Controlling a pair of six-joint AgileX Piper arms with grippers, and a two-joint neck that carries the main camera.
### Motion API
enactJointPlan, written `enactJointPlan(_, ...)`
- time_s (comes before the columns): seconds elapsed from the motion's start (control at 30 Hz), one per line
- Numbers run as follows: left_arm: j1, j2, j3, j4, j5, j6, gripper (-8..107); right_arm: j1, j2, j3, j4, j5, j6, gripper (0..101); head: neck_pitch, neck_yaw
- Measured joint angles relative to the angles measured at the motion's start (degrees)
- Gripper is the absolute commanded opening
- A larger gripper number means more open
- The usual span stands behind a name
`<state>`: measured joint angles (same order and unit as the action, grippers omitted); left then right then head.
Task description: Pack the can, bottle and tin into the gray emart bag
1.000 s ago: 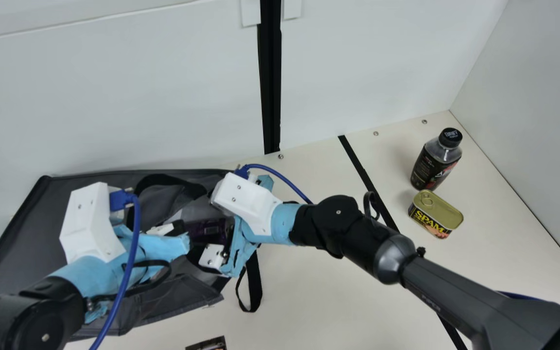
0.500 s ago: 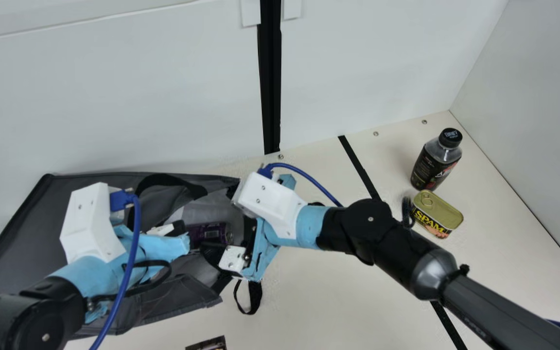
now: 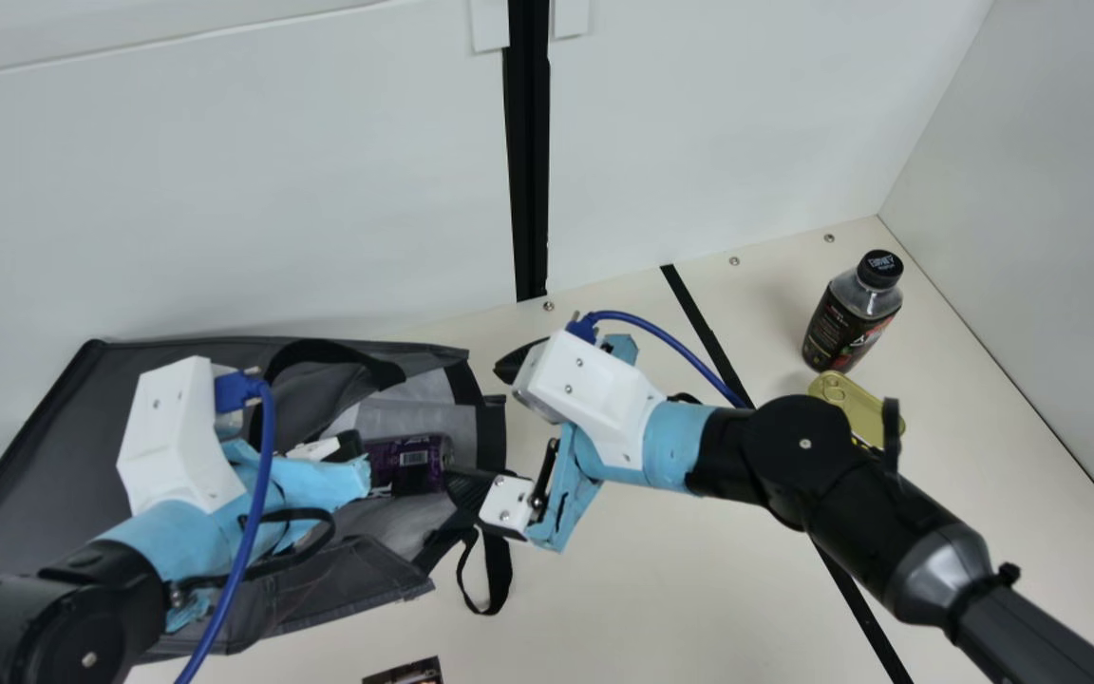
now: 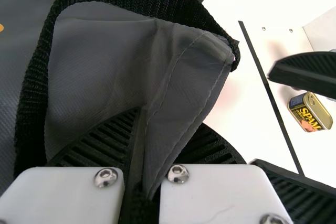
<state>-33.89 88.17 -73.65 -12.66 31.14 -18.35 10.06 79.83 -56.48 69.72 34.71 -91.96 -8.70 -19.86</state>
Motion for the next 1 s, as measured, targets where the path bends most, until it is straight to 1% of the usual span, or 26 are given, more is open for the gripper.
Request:
enactJointPlan(0.37, 0.00, 0.00, 0.00, 0.00, 0.00, 0.00, 10, -4.20, -4.86, 1.47, -4.87, 2.52, 4.32, 91, 0.00, -0.09)
enactJointPlan(0.77, 0.00, 0.00, 0.00, 0.00, 0.00, 0.00, 10, -8.70, -9.50, 2.16, -9.61, 4.77, 8.67, 91, 0.00, -0.09)
enactJointPlan(1.0, 0.00, 0.00, 0.00, 0.00, 0.00, 0.00, 10, -11.08, -12.14, 1.97, -13.63, 5.19, 11.67, 91, 0.00, -0.09)
